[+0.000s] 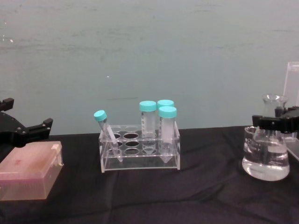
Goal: Place the experimental apparatus aside using one hand.
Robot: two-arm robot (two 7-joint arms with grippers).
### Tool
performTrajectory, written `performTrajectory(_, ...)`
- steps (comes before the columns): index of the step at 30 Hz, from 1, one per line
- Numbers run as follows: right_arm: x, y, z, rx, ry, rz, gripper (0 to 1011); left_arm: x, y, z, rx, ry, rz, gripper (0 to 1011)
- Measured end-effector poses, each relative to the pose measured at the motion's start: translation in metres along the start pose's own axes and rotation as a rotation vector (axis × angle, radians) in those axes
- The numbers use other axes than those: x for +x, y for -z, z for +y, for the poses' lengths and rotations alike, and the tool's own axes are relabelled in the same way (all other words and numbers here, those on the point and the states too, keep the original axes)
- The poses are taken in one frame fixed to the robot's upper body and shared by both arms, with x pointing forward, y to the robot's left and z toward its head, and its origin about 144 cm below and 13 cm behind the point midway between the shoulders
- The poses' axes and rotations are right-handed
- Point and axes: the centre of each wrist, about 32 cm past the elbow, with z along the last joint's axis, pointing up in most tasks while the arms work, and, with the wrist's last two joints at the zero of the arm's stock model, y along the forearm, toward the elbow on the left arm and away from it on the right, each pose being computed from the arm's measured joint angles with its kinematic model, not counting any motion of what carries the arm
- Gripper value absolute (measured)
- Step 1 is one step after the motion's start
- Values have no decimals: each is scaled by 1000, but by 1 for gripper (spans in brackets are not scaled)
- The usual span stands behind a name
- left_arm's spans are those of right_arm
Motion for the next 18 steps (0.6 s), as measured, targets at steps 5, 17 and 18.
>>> performTrajectory(5, 0, 0, 0, 1, 0, 0, 882, 0, 0, 0, 0, 0, 0, 1000)
performTrajectory(17, 0, -1, 0, 4, 1, -1, 1000, 0, 0, 0, 0, 0, 0, 1000)
performTrajectory(18, 0, -1, 0, 4, 1, -1, 1000, 0, 0, 0, 0, 0, 0, 1000)
